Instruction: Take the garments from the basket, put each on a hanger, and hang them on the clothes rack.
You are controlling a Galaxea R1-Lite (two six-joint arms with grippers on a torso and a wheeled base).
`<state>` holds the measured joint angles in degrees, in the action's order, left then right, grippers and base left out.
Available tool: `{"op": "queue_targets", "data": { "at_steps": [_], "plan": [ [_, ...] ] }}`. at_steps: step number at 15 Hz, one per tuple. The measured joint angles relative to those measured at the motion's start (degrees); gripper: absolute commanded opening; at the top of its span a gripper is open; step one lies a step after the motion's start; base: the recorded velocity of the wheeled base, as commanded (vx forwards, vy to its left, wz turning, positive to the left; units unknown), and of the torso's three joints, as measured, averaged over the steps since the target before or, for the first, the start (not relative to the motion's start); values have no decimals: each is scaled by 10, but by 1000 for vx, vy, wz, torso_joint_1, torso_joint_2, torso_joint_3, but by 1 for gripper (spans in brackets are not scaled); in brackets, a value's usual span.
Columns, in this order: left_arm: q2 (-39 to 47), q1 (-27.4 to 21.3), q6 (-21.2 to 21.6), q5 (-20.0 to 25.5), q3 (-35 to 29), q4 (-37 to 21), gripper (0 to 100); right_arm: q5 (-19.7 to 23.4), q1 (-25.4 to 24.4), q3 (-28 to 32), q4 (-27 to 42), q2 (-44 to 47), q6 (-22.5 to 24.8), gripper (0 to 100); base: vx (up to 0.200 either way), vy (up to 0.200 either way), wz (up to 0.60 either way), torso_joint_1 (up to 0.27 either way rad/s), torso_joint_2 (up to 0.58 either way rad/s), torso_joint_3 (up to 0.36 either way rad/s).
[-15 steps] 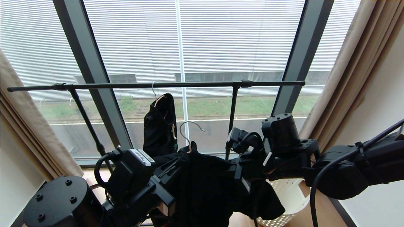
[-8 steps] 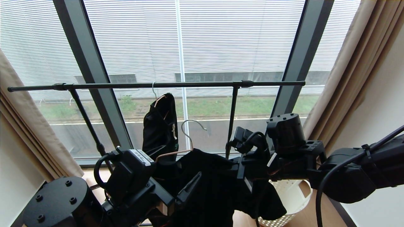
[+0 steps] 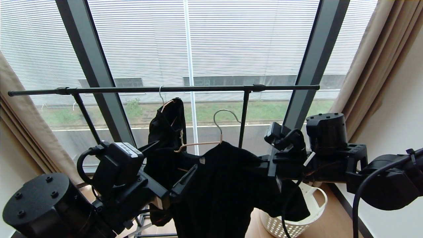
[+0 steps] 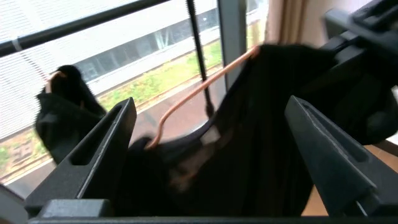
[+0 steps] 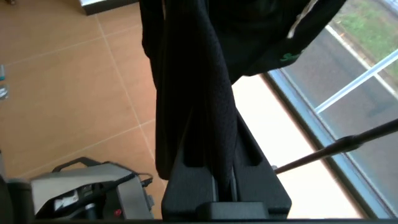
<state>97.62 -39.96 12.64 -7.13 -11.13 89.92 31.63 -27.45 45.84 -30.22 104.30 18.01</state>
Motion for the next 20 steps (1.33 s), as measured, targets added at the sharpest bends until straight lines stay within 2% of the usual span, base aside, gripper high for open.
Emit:
{"op": "queue_targets", "data": {
  "at_steps": [2,5,7,8,10,11,12,13,14,16,20],
  "plan": [
    [-21,31,0,36,-2,-3,100,43,26,-14,-12,-9,0,0,0,0,0,0,0,0],
    [-72,89,-2,133,-8,-98,100,94,56,-34,-11,-26,1,0,0,0,0,0,0,0],
    [-131,146,-4,225,-24,-241,100,122,73,-52,-11,-39,4,0,0,0,0,0,0,0],
    [-157,168,-4,257,-35,-318,100,139,79,-61,-11,-43,6,0,0,0,0,0,0,0],
    [-207,207,5,315,-85,-511,100,154,89,-79,-12,-50,31,0,0,0,0,0,0,0],
    [-222,220,25,329,-119,-565,100,158,90,-83,-12,-51,46,0,0,0,0,0,0,0],
    [-228,231,62,338,-151,-607,100,160,91,-85,-12,-52,54,0,0,0,0,0,0,0],
    [-226,243,121,343,-180,-640,100,164,91,-87,-13,-52,60,0,0,0,0,0,0,0],
    [-220,252,156,348,-205,-666,100,166,91,-88,-12,-52,67,0,0,0,0,0,0,0],
    [-201,261,191,361,-238,-685,100,166,90,-89,-11,-52,79,0,0,0,0,0,0,0],
    [-159,264,303,376,-244,-687,100,166,87,-94,-12,-54,86,0,0,0,0,0,0,0]
  ]
}}
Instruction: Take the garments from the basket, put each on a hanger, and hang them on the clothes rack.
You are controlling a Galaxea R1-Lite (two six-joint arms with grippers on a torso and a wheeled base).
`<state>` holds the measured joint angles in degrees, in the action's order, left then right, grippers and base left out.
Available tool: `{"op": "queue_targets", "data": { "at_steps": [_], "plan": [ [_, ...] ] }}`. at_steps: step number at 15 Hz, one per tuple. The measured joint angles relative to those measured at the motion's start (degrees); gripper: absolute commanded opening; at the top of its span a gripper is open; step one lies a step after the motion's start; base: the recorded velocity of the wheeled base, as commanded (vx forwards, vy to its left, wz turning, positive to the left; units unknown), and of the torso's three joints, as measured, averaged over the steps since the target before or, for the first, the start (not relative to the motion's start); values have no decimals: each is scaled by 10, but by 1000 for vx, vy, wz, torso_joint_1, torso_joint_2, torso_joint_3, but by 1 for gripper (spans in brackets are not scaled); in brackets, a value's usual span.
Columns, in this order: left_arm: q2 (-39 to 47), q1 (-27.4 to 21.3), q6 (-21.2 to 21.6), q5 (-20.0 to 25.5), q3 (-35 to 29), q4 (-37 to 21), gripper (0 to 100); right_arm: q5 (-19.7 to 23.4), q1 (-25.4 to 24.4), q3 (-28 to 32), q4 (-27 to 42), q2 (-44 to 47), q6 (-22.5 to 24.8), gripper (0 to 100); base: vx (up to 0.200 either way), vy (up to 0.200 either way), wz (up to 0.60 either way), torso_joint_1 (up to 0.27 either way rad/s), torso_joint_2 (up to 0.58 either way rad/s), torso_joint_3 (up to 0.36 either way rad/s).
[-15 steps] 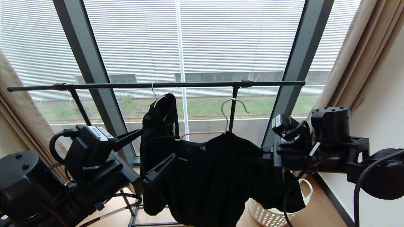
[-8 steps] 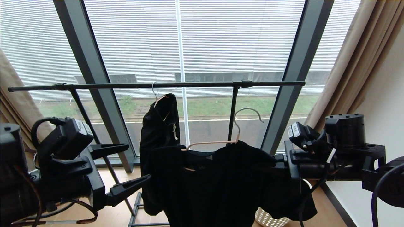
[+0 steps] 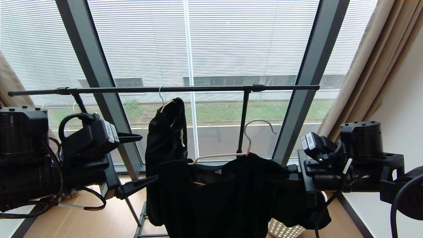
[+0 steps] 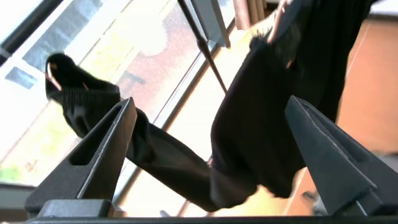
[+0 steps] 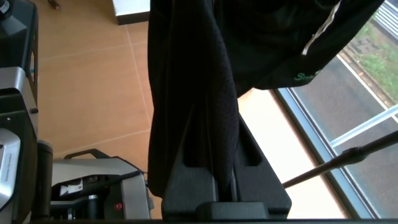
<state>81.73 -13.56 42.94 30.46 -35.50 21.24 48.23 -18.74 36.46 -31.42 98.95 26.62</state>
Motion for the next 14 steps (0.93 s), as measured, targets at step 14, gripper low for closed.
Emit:
{"op": "queue_targets", "data": {
  "at_steps": [14],
  "plan": [
    [114,-45,69,37,-59,0,100,25,-18,-18,-1,-6,46,0,0,0,0,0,0,0]
  ]
}}
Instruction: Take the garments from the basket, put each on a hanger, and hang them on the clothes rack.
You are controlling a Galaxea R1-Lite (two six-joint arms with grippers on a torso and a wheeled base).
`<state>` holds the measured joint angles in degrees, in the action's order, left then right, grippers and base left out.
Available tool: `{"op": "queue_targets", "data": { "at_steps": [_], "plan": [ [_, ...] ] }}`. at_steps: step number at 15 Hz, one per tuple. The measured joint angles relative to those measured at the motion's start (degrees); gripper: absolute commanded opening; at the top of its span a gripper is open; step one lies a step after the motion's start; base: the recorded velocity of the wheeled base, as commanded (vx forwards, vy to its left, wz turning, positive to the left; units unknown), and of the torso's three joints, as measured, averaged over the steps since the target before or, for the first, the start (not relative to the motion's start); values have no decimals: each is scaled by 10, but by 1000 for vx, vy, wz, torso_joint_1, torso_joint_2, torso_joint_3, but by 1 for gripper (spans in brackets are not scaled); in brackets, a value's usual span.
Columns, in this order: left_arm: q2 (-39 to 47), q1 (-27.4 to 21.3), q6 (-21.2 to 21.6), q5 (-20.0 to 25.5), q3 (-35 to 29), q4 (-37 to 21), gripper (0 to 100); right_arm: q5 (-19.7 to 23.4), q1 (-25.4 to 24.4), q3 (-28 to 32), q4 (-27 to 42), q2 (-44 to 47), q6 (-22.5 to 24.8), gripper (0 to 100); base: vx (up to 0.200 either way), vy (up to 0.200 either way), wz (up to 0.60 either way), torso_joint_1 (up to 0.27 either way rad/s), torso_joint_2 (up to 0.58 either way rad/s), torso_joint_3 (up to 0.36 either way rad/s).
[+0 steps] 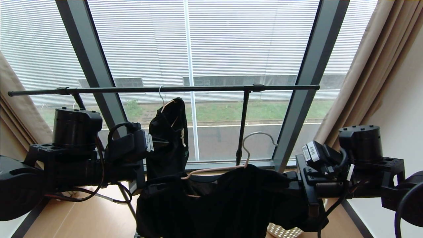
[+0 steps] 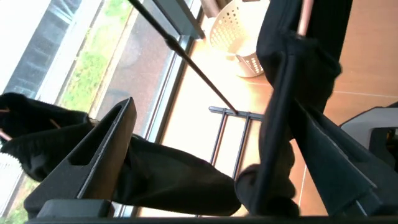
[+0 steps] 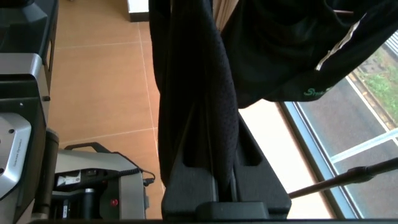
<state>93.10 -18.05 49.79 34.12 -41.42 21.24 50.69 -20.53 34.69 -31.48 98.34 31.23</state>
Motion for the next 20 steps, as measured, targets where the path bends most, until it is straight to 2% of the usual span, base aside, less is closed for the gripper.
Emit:
{"op": "queue_targets", "data": {
  "at_steps": [9,18,20],
  "plan": [
    [32,-56,-19,-17,-34,0,100,2,-13,-1,-2,1,0,0,0,0,0,0,0,0],
    [29,-68,-36,-34,-42,-2,100,-1,-12,-21,-69,1,-2,0,0,0,0,0,0,0],
    [11,-67,-42,-33,-39,-34,100,0,-11,-20,-69,2,-2,0,0,0,0,0,0,0]
  ]
}}
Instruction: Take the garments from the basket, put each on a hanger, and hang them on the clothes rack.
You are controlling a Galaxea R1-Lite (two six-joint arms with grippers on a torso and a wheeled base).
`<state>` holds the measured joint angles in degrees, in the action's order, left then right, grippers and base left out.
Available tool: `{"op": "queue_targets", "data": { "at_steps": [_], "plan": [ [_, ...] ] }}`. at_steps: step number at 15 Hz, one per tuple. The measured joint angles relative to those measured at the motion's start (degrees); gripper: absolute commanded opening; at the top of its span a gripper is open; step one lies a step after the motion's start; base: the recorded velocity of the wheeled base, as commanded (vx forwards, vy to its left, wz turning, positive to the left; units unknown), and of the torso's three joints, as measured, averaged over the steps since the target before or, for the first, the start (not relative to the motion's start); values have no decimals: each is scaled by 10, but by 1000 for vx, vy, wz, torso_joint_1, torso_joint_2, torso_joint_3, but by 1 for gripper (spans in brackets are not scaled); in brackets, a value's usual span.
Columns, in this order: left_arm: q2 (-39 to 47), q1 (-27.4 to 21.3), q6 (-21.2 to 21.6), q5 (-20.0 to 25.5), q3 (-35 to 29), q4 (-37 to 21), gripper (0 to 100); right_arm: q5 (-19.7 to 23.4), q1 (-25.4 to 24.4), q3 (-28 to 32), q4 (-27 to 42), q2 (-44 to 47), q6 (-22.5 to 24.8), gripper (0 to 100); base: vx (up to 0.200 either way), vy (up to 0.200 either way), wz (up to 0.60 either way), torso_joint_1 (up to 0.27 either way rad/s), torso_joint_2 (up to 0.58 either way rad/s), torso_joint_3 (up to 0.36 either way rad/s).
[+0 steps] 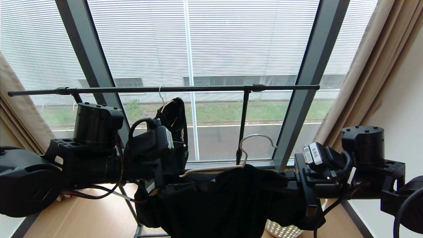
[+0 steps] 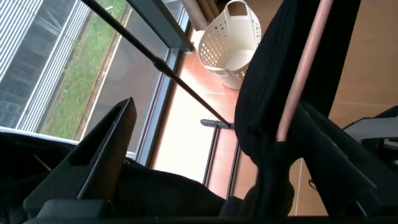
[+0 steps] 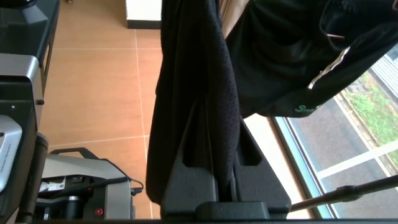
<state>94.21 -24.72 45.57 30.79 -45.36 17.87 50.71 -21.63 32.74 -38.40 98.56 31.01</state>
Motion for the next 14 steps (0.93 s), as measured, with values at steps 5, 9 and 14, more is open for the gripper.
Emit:
{"op": "queue_targets", "data": {
  "at_steps": [5,9,14],
  "plan": [
    [-32,6,-1,1,2,-58,100,1,3,0,-1,0,0,0,0,0,0,0,0,0],
    [-29,7,-1,1,3,-59,100,2,4,-3,-11,-2,0,0,0,0,0,0,0,0],
    [-10,-2,-1,1,-3,-58,100,2,3,-9,-16,-2,0,0,0,0,0,0,0,0]
  ]
}}
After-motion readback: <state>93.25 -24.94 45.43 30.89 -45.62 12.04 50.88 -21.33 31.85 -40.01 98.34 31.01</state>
